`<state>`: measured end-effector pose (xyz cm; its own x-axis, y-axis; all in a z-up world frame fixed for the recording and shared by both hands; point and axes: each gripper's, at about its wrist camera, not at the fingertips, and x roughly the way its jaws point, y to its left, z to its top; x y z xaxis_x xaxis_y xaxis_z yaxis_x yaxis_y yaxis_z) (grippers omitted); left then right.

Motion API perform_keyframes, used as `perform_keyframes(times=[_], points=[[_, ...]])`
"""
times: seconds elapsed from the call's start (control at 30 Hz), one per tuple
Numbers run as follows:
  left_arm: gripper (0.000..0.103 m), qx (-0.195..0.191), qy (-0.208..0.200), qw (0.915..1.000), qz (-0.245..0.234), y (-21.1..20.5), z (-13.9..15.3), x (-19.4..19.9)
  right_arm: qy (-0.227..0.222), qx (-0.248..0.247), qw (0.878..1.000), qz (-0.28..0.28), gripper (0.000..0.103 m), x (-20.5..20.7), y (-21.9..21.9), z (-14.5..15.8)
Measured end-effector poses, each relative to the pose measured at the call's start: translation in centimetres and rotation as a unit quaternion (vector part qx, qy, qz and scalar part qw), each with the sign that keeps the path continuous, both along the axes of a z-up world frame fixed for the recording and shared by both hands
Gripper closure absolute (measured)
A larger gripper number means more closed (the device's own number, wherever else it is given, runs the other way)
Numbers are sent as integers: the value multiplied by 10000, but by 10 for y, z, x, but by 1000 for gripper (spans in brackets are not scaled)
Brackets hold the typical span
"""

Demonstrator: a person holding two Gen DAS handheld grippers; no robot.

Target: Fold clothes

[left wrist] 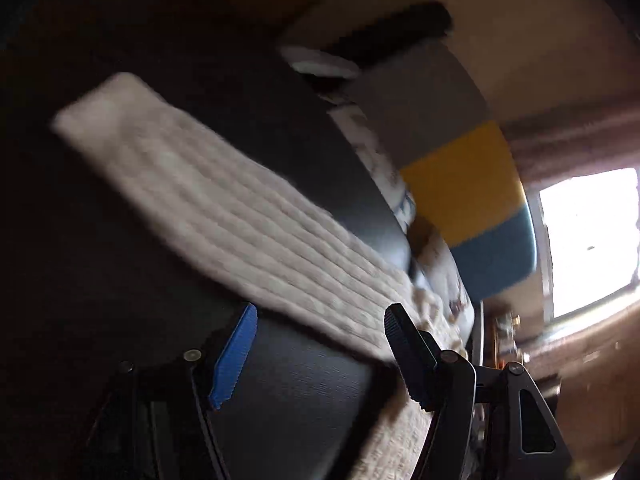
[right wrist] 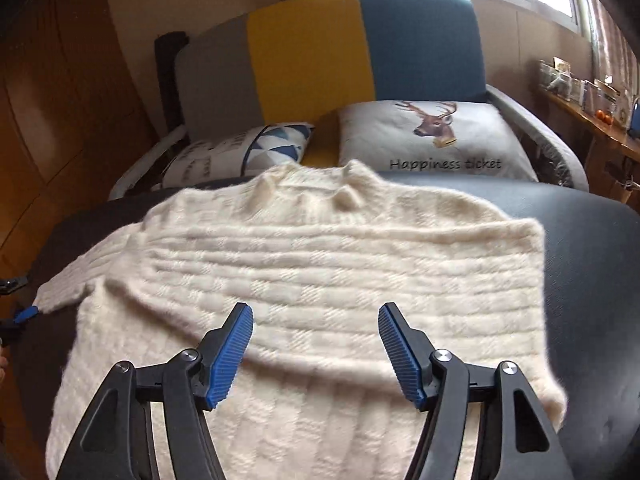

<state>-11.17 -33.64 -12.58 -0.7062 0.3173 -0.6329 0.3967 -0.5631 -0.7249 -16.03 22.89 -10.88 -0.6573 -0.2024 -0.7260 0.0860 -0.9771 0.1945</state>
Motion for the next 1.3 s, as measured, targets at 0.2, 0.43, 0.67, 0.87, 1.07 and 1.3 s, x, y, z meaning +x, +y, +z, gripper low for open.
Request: perform_keyframes(times=[0.2,0.43,0.67,0.87,1.07,1.3], points=[[36,518,-151,9913,1201,-88,-16,44,-175,-80,9997,-181,36,5,-12,-16],[36,944,-234,9834,1529,-114,-35,22,-11,273,9995,-175,36,-10,-17,14],[33,1058,-353,9771,1811,-110,-46,-11,-267,691,9971,146,36,-58,-44,7],[40,977,-514,9721,2071,-111,-44,-18,-233,842,9959,215,32,-57,-61,-30],[77,763,-824,9691,2195,-110,-46,-27,-241,761,9966,194,32,-57,-59,-30],[95,598,-646,9772,1934,-99,-43,-31,-196,759,9967,186,32,-55,-59,-30]])
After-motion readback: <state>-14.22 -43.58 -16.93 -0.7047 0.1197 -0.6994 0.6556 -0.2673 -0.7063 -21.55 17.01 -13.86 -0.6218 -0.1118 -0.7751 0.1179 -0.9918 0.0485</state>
